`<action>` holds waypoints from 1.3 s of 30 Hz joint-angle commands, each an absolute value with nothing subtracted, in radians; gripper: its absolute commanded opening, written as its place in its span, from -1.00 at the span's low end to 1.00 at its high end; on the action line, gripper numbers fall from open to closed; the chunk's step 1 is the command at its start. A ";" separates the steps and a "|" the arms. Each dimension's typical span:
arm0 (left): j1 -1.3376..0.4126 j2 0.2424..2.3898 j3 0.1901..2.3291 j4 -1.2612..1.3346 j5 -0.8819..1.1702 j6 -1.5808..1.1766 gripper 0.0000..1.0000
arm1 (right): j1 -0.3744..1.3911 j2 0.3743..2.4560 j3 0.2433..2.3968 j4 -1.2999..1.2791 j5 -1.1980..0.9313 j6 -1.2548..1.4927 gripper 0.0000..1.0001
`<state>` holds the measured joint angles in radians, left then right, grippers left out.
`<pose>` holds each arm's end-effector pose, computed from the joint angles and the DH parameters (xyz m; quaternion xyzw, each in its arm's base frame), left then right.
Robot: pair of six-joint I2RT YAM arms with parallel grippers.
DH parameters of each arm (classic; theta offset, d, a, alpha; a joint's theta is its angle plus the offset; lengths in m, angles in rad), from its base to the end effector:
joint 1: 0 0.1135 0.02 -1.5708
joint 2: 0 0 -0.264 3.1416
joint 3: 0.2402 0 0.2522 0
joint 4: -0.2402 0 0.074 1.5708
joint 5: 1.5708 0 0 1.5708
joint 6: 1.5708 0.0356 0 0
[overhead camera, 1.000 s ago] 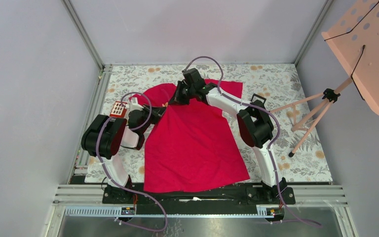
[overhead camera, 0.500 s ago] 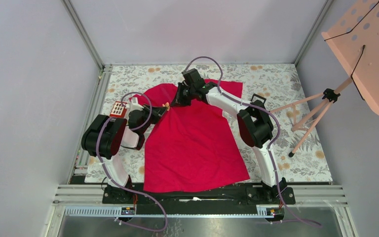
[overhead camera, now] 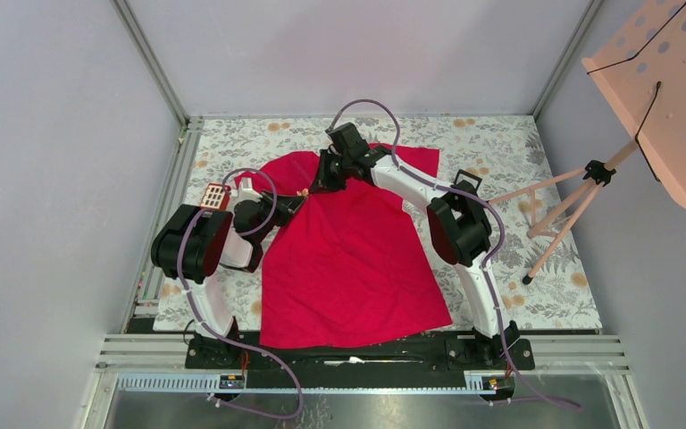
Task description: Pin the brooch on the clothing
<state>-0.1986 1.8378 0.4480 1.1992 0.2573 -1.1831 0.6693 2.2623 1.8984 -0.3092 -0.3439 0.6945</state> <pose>0.2916 -0.0679 0.1174 -0.2895 0.7126 -0.4785 0.4235 0.4025 0.3337 0.2187 -0.0631 0.8885 0.3891 0.2348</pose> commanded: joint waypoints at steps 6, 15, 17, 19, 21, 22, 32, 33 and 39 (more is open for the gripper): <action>-0.206 1.860 0.454 1.328 0.256 -1.239 -1.00 | 0.670 2.163 1.907 -0.404 -0.244 0.551 -0.39; -0.206 1.875 0.466 1.321 0.263 -1.239 -1.00 | 0.670 2.078 1.832 -0.397 -0.205 0.505 0.09; -0.206 1.878 0.467 1.321 0.262 -1.238 -1.00 | 0.670 2.063 1.806 -0.399 -0.168 0.508 0.12; -0.206 1.882 0.469 1.321 0.265 -1.237 -1.00 | 0.670 2.057 1.783 -0.399 -0.144 0.512 0.12; -0.206 1.885 0.472 1.322 0.270 -1.239 -1.00 | 0.670 2.057 1.767 -0.399 -0.141 0.519 0.10; -0.206 1.887 0.474 1.322 0.270 -1.239 -1.00 | 0.670 2.058 1.759 -0.397 -0.142 0.526 0.05; -0.206 1.899 0.480 1.330 0.274 -1.247 -1.00 | 0.687 2.086 1.689 -0.290 -0.224 0.569 -0.02; -0.206 1.899 0.480 1.330 0.274 -1.247 -1.00 | 0.688 2.092 1.694 -0.283 -0.231 0.567 -0.02; -0.207 1.905 0.486 1.331 0.279 -1.251 -1.00 | 0.692 2.138 1.755 -0.294 -0.245 0.546 -0.02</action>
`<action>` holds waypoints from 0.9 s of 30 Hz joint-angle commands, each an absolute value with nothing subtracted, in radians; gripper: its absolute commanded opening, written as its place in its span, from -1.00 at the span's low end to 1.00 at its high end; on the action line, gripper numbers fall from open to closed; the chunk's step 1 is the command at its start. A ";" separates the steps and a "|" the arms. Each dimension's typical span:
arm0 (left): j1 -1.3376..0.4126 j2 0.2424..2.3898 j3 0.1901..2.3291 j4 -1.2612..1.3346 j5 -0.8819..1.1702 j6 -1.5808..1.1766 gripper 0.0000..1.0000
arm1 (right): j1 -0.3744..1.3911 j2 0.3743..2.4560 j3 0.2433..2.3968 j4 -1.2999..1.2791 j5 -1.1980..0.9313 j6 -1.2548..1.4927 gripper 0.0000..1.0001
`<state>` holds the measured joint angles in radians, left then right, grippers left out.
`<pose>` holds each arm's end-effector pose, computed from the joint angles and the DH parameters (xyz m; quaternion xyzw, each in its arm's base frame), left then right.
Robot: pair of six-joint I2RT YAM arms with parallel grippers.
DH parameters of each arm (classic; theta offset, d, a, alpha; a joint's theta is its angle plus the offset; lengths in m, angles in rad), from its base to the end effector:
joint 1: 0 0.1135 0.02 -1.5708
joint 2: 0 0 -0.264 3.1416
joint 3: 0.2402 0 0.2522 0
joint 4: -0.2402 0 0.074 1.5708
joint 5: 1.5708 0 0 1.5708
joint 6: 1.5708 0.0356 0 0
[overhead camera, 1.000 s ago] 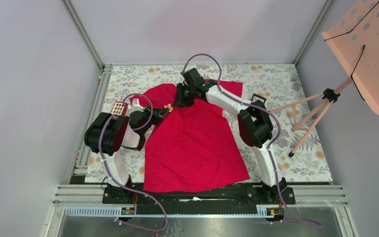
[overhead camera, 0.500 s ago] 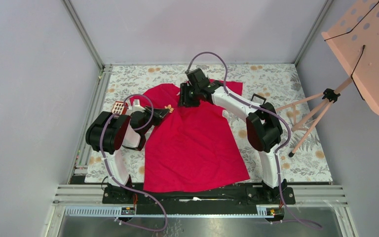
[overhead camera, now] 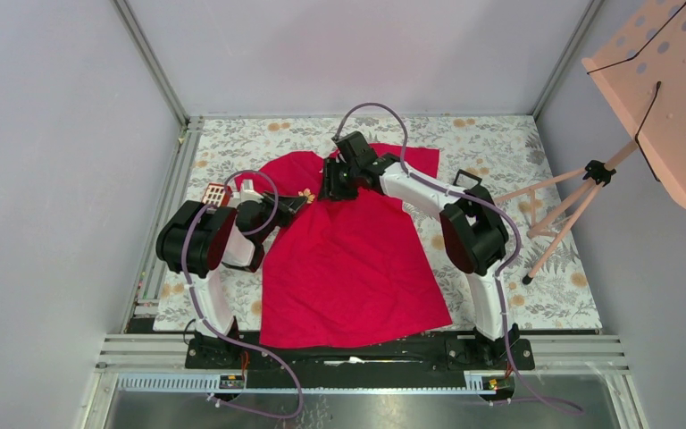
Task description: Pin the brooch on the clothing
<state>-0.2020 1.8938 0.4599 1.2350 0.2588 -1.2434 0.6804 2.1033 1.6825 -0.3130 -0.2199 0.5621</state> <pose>0.2950 -0.0697 0.1079 -0.3108 0.7063 -0.4903 0.4051 0.3705 0.3098 0.2228 -0.0982 0.9040 0.3166 0.2701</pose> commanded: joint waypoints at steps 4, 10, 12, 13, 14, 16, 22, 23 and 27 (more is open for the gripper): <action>-0.209 1.905 0.489 1.330 0.278 -1.251 -1.00 | 0.695 2.169 1.789 -0.314 -0.237 0.536 -0.06; -0.211 1.907 0.492 1.327 0.280 -1.250 -1.00 | 0.698 2.202 1.822 -0.345 -0.215 0.518 -0.08; -0.212 1.908 0.492 1.327 0.279 -1.250 -1.00 | 0.698 2.213 1.833 -0.353 -0.213 0.516 -0.12; -0.213 1.909 0.494 1.327 0.280 -1.250 -1.00 | 0.698 2.220 1.839 -0.355 -0.213 0.514 -0.14; -0.214 1.908 0.494 1.327 0.279 -1.250 -1.00 | 0.697 2.226 1.847 -0.358 -0.213 0.512 -0.16; -0.216 1.910 0.496 1.327 0.280 -1.252 -1.00 | 0.698 2.242 1.864 -0.370 -0.218 0.510 -0.24; -0.218 1.921 0.497 1.328 0.280 -1.252 -1.00 | 0.698 2.266 1.885 -0.344 -0.249 0.530 -0.76; -0.219 1.922 0.496 1.329 0.279 -1.252 -1.00 | 0.698 2.271 1.894 -0.343 -0.256 0.534 -0.85; -0.224 1.927 0.497 1.326 0.281 -1.249 -1.00 | 0.697 2.276 1.900 -0.319 -0.285 0.550 -1.00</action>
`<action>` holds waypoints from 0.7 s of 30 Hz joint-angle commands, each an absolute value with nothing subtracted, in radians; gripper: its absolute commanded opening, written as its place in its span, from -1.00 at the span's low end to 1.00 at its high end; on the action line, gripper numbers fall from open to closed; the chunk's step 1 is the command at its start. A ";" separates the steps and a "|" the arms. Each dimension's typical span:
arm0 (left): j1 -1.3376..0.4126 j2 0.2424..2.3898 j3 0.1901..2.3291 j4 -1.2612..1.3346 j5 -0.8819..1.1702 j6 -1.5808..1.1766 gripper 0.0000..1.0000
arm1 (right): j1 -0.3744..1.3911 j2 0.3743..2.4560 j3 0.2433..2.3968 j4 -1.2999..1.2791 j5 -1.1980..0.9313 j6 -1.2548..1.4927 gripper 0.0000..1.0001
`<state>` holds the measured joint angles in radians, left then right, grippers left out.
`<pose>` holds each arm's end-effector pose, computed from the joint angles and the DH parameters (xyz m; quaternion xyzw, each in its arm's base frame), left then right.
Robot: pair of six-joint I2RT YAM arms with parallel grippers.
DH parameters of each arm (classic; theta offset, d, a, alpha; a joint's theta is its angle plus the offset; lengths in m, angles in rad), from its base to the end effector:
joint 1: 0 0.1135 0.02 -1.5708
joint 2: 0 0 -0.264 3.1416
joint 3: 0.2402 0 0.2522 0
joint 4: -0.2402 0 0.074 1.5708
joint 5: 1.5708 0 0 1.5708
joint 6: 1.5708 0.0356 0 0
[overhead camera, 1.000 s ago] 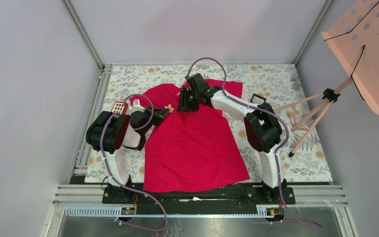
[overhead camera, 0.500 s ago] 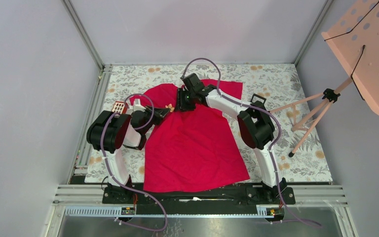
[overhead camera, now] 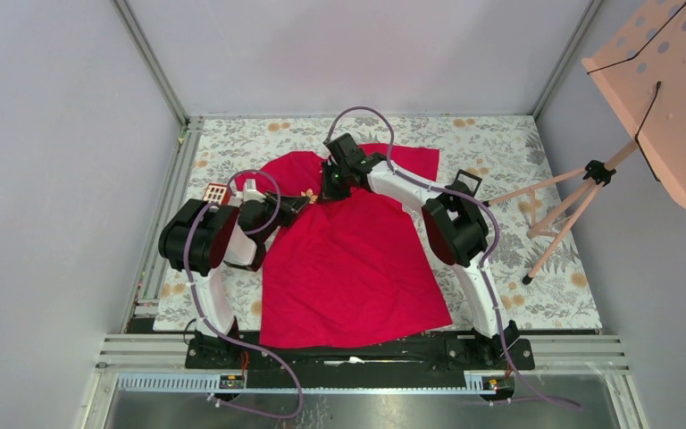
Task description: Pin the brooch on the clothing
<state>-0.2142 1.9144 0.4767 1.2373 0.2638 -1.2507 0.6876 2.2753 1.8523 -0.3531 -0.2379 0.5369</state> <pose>0.2981 -0.0744 0.1057 -0.3079 0.7080 -0.4952 0.3983 0.3938 0.3343 0.1927 -0.1147 0.9095 0.3104 0.2516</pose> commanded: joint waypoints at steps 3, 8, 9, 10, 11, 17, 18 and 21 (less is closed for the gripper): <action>-0.225 1.934 0.495 1.330 0.283 -1.252 -1.00 | 0.698 2.267 1.892 -0.298 -0.293 0.555 -1.00; -0.231 1.945 0.506 1.341 0.295 -1.259 -1.00 | 0.698 2.273 1.911 -0.305 -0.305 0.553 -1.00; -0.233 1.945 0.508 1.341 0.296 -1.260 -1.00 | 0.697 2.275 1.911 -0.304 -0.308 0.554 -1.00; -0.234 1.944 0.509 1.343 0.298 -1.260 -1.00 | 0.697 2.276 1.911 -0.303 -0.308 0.555 -1.00; -0.236 1.943 0.511 1.344 0.301 -1.258 -1.00 | 0.698 2.276 1.911 -0.304 -0.308 0.555 -1.00; -0.238 1.949 0.522 1.365 0.332 -1.254 -1.00 | 0.697 2.276 1.909 -0.309 -0.317 0.550 -1.00; -0.238 1.949 0.520 1.370 0.334 -1.254 -1.00 | 0.698 2.276 1.910 -0.311 -0.318 0.549 -1.00; -0.238 1.951 0.517 1.396 0.348 -1.250 -1.00 | 0.696 2.278 1.911 -0.326 -0.315 0.546 -1.00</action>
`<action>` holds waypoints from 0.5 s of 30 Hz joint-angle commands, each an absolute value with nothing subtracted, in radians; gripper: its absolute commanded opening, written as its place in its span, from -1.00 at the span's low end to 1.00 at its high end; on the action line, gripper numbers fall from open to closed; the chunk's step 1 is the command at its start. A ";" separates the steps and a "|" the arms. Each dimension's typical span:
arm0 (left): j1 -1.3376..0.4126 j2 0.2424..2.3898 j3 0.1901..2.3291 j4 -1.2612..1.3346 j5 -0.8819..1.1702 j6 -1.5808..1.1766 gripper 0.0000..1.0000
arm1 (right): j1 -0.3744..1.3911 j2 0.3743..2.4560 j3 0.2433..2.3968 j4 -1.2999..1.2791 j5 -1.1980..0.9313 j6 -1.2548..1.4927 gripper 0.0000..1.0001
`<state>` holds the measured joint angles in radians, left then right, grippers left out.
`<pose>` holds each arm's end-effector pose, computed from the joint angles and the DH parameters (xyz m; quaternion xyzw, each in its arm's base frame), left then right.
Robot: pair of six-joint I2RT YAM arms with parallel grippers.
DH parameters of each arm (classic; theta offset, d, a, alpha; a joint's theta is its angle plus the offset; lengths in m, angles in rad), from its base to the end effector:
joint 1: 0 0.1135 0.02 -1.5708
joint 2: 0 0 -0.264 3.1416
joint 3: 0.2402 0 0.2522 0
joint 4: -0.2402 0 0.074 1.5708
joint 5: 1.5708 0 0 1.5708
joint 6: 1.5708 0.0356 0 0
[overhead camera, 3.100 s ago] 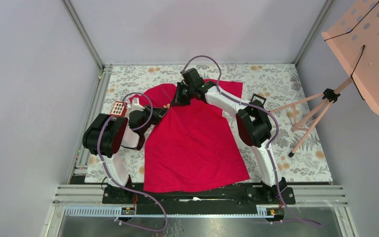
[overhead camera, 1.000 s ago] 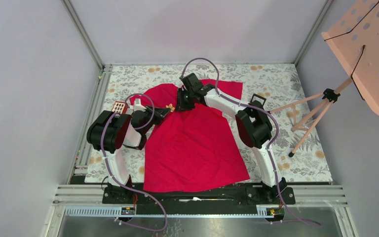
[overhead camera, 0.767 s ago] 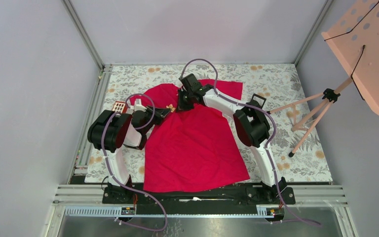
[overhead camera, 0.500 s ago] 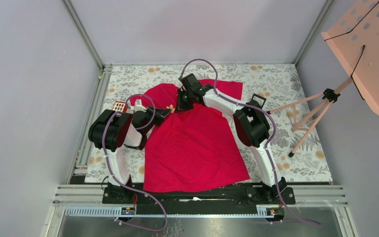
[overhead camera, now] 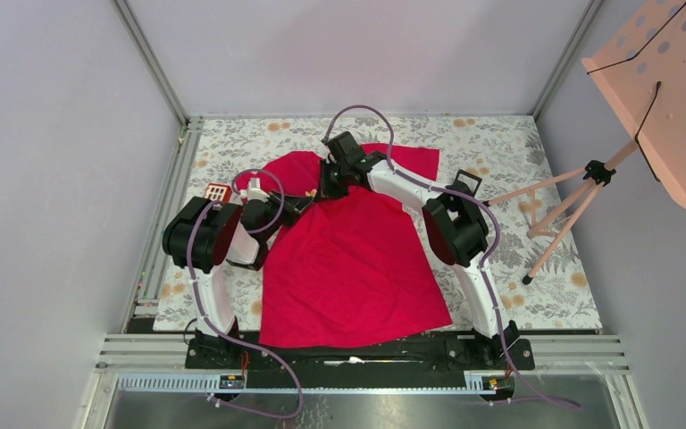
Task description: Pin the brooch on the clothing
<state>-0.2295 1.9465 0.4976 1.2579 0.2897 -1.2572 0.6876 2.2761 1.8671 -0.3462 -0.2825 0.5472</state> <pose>0.3019 -0.0810 0.1027 -0.2951 0.7098 -0.5082 0.3883 0.3944 0.3368 0.1980 -0.1194 0.9027 0.3327 0.2453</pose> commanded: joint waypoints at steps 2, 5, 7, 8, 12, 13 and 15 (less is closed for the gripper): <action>-0.237 1.958 0.528 1.415 0.375 -1.249 -1.00 | 0.695 2.278 1.913 -0.331 -0.314 0.540 -1.00; -0.239 1.964 0.536 1.421 0.387 -1.253 -1.00 | 0.694 2.276 1.922 -0.341 -0.317 0.529 -1.00; -0.238 1.961 0.528 1.422 0.377 -1.263 -1.00 | 0.695 2.260 1.919 -0.352 -0.315 0.518 -1.00; -0.237 1.960 0.524 1.424 0.375 -1.276 -1.00 | 0.694 2.245 1.914 -0.355 -0.311 0.512 -1.00; -0.238 1.960 0.526 1.416 0.369 -1.287 -1.00 | 0.685 2.162 1.868 -0.369 -0.304 0.485 -0.68; -0.238 1.960 0.526 1.411 0.365 -1.287 -1.00 | 0.681 2.140 1.857 -0.374 -0.300 0.477 -0.58; -0.236 1.965 0.526 1.408 0.365 -1.289 -1.00 | 0.672 2.099 1.831 -0.390 -0.288 0.461 -0.34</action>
